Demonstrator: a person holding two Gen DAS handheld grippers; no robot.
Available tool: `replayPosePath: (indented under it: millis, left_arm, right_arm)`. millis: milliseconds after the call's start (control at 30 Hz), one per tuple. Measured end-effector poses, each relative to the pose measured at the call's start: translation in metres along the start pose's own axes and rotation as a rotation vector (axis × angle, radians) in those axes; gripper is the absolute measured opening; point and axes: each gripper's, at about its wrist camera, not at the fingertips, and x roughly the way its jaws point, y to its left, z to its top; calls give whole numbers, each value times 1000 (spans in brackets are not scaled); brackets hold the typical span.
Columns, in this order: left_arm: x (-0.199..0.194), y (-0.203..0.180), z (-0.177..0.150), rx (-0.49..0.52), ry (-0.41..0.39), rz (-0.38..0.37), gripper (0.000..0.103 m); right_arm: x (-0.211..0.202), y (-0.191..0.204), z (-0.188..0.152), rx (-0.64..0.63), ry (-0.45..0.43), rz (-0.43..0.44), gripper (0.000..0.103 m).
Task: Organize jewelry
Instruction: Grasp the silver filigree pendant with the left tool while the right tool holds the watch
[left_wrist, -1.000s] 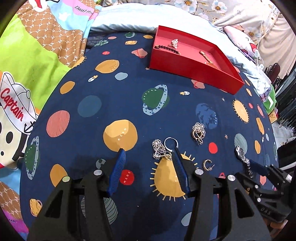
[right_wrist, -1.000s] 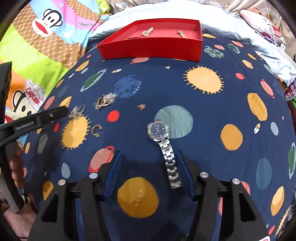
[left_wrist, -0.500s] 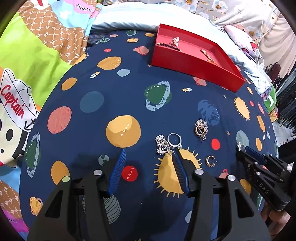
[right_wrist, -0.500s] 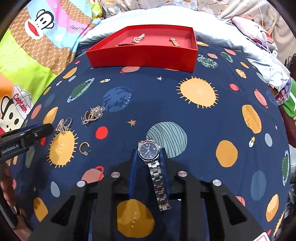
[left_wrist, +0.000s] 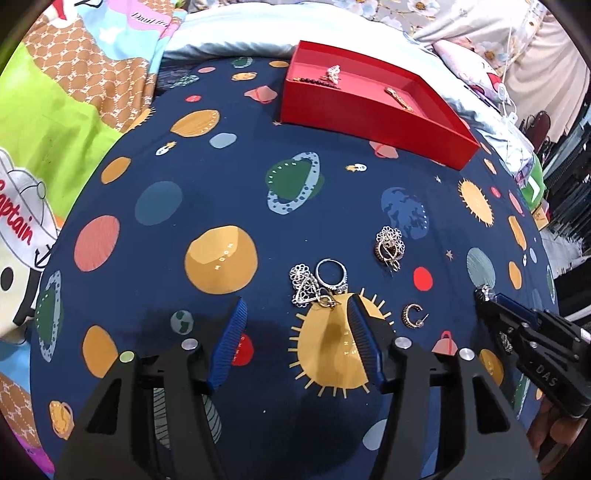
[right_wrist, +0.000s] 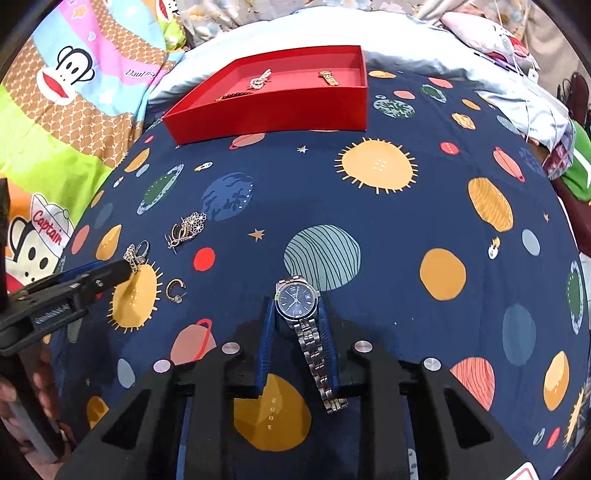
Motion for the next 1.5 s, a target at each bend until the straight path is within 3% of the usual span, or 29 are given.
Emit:
replayPosePath:
  millis: [767, 933, 1500]
  left_arm:
    - [4, -33, 17, 52, -34, -54, 51]
    - [10, -26, 17, 44, -25, -41, 44]
    - [3, -2, 3, 35, -39, -12, 41]
  right_arm:
    - [-15, -5, 2, 33, -23, 18, 23]
    - [-15, -4, 2, 36, -23, 24, 23]
    - [-14, -1, 4, 34, -24, 30, 23]
